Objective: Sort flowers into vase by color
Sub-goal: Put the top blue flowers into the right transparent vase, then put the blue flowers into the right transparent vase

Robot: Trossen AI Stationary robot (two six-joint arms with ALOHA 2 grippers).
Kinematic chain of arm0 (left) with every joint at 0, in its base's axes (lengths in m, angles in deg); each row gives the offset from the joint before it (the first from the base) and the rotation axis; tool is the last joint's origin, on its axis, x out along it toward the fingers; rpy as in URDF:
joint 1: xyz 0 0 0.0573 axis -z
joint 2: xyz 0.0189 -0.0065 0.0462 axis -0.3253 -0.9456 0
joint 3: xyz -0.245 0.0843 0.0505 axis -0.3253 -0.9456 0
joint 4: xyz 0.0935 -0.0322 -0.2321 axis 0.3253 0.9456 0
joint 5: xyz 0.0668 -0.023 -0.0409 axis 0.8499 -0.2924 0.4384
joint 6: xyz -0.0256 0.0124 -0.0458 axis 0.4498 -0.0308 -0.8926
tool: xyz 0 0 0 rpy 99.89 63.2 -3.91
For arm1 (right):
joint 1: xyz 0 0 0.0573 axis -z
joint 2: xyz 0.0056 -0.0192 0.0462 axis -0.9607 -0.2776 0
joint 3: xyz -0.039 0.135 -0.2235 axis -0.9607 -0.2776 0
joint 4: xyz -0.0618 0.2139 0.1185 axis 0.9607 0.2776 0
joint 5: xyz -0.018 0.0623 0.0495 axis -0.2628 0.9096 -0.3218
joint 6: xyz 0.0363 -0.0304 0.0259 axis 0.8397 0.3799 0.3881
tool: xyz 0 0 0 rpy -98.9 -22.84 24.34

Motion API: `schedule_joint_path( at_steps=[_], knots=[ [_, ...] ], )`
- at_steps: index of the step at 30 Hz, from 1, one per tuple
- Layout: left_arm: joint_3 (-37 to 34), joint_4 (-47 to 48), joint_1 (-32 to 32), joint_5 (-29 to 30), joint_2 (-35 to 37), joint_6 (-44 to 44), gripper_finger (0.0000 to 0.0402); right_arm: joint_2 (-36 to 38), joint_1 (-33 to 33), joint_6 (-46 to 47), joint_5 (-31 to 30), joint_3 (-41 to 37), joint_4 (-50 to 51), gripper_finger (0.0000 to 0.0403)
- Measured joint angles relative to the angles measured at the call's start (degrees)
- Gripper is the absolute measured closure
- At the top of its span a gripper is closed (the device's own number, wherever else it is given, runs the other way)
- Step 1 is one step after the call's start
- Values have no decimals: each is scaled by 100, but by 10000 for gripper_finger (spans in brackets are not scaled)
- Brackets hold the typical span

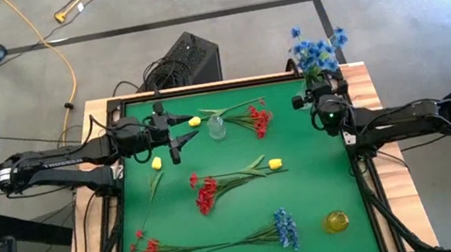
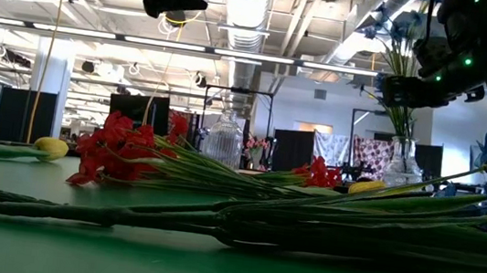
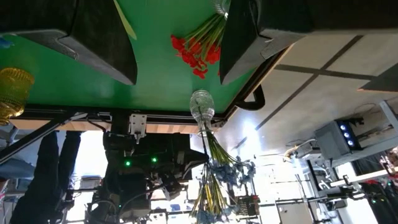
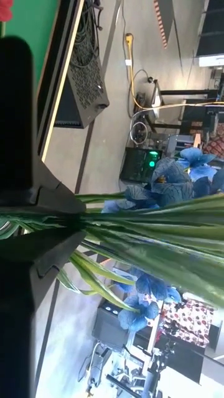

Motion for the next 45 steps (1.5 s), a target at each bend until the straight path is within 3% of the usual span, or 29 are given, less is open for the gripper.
schedule_joint_path(
  at_steps=[12,18,22,31,38,45],
  knots=[
    [0,101,0,0,0,0,181,0,0,-227,-4,0,24,219],
    [0,96,0,0,0,0,181,0,0,-140,-4,19,109,203],
    [0,96,0,0,0,0,181,0,0,522,58,368,1125,202],
    [0,124,0,0,0,-59,181,0,419,2646,1665,1641,4690,202],
    [0,234,-2,-2,0,-63,181,0,748,2917,3176,2231,6129,202],
    [0,238,0,-30,-2,-63,181,0,938,2914,3816,2914,7462,202]
  ],
)
